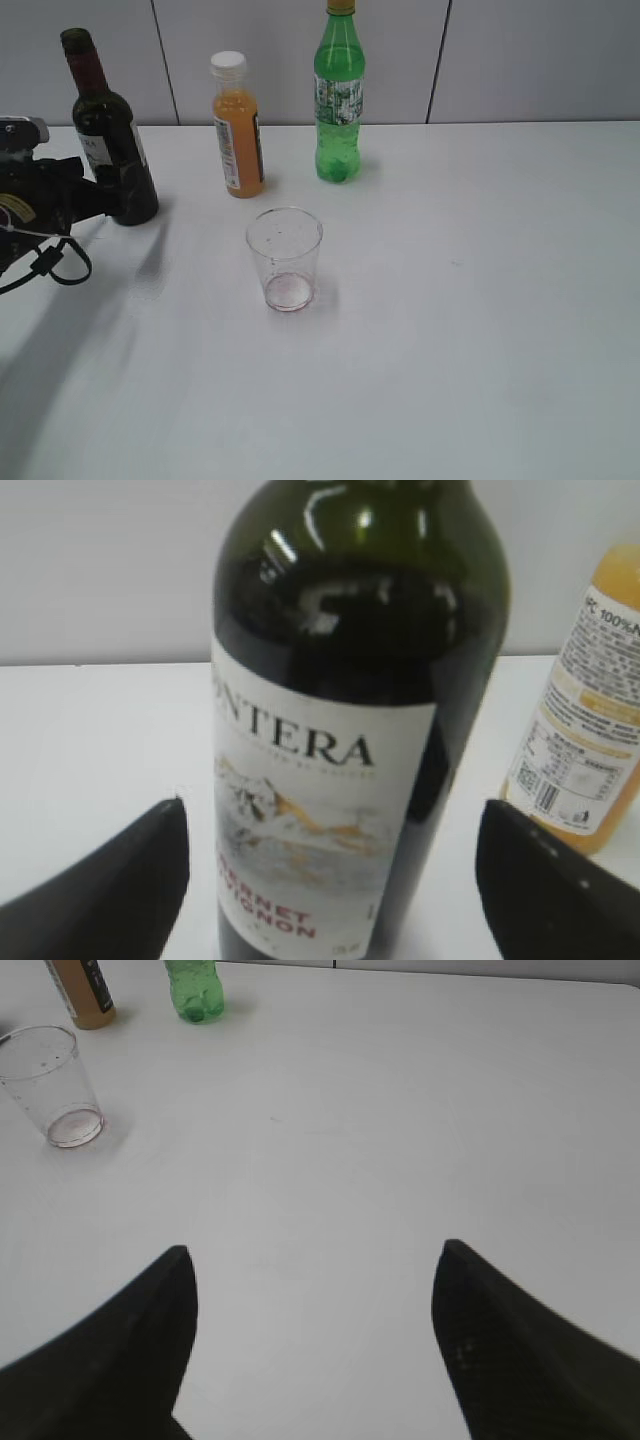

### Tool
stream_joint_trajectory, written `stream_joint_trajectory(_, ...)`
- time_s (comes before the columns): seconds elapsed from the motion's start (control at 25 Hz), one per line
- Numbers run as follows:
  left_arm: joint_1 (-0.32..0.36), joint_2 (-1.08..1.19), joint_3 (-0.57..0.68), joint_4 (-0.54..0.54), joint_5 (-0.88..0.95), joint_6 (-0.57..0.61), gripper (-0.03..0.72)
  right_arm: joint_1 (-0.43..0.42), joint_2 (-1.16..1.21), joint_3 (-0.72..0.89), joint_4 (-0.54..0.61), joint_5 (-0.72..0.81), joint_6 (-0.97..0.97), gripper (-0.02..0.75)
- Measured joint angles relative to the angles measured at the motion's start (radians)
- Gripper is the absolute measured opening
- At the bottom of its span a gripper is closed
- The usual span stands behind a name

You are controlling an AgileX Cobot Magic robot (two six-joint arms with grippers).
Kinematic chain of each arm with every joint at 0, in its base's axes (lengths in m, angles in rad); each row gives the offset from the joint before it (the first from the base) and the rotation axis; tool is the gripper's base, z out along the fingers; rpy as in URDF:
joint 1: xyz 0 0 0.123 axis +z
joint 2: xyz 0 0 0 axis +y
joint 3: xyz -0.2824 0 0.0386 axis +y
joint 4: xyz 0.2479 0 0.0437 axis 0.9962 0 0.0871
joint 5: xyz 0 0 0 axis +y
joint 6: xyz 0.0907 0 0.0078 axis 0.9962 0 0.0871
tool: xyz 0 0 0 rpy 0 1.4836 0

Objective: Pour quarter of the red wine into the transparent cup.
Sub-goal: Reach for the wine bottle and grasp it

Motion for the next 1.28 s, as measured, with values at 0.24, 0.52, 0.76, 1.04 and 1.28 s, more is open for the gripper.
stream_joint_trajectory(0.24,0.000,0.053,-0.074,-0.002,0.020,0.000,0.694,0.000,0.000,0.000,0.000,0.000,0.000,0.585)
stream_joint_trajectory(0.52,0.000,0.109,-0.156,0.000,0.027,0.000,0.694,0.000,0.000,0.000,0.000,0.000,0.000,0.585)
stream_joint_trajectory(0.76,-0.005,0.151,-0.201,-0.003,0.027,0.000,0.694,0.000,0.000,0.000,0.000,0.000,0.000,0.585)
stream_joint_trajectory(1.04,-0.018,0.170,-0.229,-0.040,0.028,0.000,0.685,0.000,0.000,0.000,0.000,0.000,0.001,0.585)
stream_joint_trajectory(1.28,-0.018,0.171,-0.237,-0.044,0.032,0.000,0.623,0.000,0.000,0.000,0.000,0.000,0.001,0.585)
